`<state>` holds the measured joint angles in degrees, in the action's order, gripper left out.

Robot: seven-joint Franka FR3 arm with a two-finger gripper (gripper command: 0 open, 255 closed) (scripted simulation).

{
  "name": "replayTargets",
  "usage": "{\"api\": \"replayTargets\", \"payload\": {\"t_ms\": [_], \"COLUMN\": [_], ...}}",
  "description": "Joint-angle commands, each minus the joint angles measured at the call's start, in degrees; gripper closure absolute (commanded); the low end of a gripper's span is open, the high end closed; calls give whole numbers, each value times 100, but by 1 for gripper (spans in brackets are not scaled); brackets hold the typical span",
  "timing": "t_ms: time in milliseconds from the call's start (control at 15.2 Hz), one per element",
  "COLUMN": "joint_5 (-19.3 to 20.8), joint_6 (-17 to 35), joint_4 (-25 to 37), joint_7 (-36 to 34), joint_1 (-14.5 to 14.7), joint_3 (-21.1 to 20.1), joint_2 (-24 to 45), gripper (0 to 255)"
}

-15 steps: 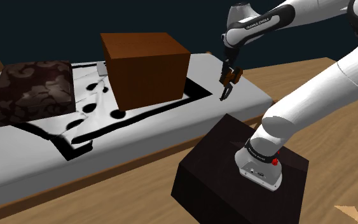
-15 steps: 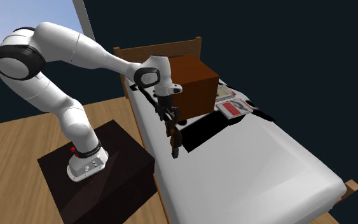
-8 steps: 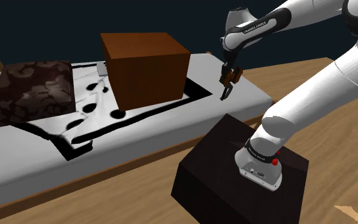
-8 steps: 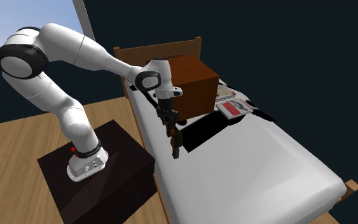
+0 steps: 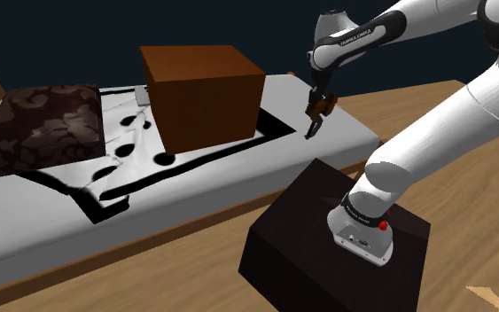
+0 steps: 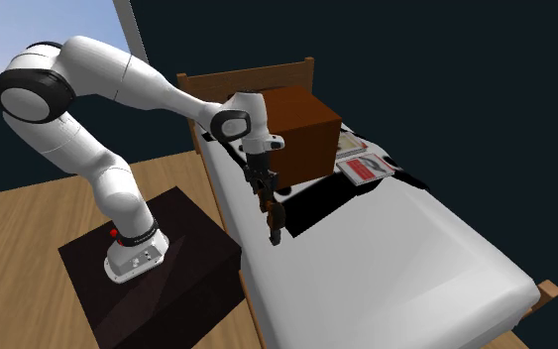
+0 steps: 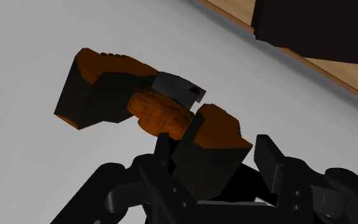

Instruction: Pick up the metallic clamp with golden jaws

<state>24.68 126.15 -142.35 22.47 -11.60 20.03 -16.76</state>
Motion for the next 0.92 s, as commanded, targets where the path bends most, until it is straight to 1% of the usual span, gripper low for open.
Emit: {"api": "replayTargets", "payload": {"t_ms": [0,858], "joint_5": [-14,-168], "joint_6": [-121,-1182], "joint_4": [54,705], "joint_7": [24,257], "joint_1": [3,50], "joint_3": [-15,-159], "joint_2": [-66,-496], "gripper": [255,255]}}
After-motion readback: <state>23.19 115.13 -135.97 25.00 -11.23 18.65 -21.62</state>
